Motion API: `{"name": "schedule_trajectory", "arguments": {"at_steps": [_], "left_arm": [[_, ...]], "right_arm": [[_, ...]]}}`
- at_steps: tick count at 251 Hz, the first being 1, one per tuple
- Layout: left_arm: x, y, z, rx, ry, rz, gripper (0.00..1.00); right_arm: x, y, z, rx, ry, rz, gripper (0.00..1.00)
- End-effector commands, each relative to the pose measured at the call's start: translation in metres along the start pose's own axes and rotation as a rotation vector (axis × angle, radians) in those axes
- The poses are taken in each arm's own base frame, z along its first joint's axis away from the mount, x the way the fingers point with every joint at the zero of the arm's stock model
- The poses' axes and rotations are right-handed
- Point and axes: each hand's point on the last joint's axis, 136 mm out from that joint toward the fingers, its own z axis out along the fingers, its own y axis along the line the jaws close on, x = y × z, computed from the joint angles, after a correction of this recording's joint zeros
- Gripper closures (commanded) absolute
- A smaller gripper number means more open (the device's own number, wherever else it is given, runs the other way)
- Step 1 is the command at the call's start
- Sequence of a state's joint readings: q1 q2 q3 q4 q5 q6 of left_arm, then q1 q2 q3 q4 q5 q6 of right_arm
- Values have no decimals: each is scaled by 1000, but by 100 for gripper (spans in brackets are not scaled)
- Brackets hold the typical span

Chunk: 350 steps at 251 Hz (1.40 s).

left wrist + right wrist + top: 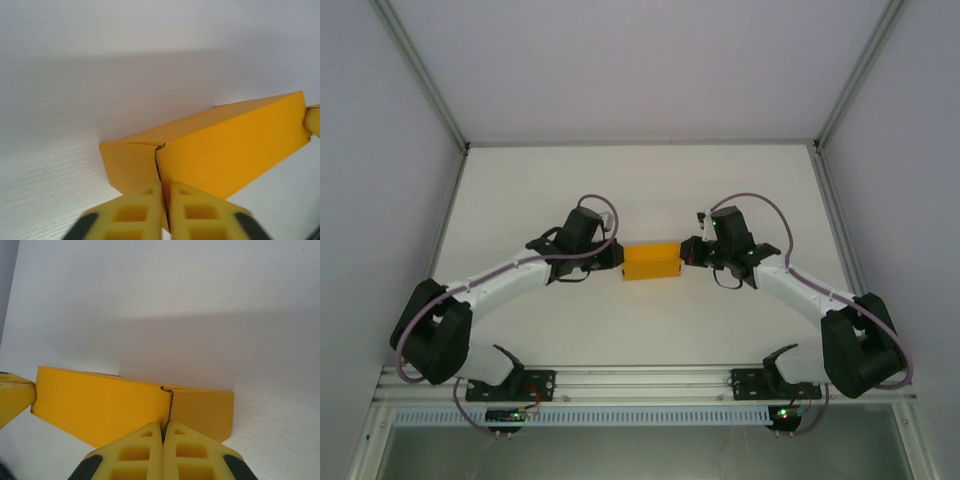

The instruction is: Assemble paper box

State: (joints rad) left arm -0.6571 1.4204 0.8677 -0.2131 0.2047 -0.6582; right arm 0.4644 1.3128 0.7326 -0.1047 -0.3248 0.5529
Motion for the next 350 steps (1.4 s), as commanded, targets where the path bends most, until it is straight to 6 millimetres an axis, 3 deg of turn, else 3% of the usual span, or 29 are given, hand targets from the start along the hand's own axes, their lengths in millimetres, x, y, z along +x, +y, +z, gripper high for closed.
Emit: {"name": "schedule_trajectory", "arguments": {"at_steps": [1, 21, 41, 62, 76, 126, 139, 151, 159, 162, 194, 241, 283, 319, 350], "left_arm": [[44, 50, 5, -218, 169, 39, 74], [20, 33, 0, -185, 97, 86, 72], [-5, 25, -7, -197, 19, 123, 59], [-24, 9, -13, -161, -41, 151, 52], [-33, 1, -18, -141, -72, 166, 44], [-51, -14, -33, -110, -141, 205, 22], [-51, -13, -34, -111, -142, 208, 12], [-51, -12, -36, -114, -142, 206, 0], [-51, -11, -36, -114, -145, 207, 0], [-50, -11, -37, -114, -145, 207, 0], [-49, -3, -40, -117, -151, 182, 0], [-41, 35, -58, -176, -187, 86, 0], [-28, 76, -80, -283, -222, -2, 0], [-23, 89, -93, -321, -250, -23, 0], [-23, 91, -97, -326, -267, -25, 1]], "right_arm": [[28, -19, -1, 89, 95, -3, 98], [18, -10, -4, 72, 74, -16, 91], [8, -3, -7, 67, 62, -31, 86], [-1, 2, -10, 71, 58, -52, 83], [-5, 5, -12, 76, 61, -69, 73], [-15, 12, -16, 78, 65, -89, 65], [-18, 20, -17, 48, 75, -156, 51], [-21, 28, -18, 12, 77, -243, 24], [-24, 34, -19, -5, 73, -348, 3], [-26, 35, -20, -7, 71, -397, 1], [-24, 56, -26, -78, 76, -826, 1], [1, 55, -24, -162, 185, -1263, 1], [16, 44, -7, -148, 357, -1388, 1], [20, 23, 18, -17, 453, -1455, 7], [3, 14, 36, 131, 429, -1509, 11]]}}
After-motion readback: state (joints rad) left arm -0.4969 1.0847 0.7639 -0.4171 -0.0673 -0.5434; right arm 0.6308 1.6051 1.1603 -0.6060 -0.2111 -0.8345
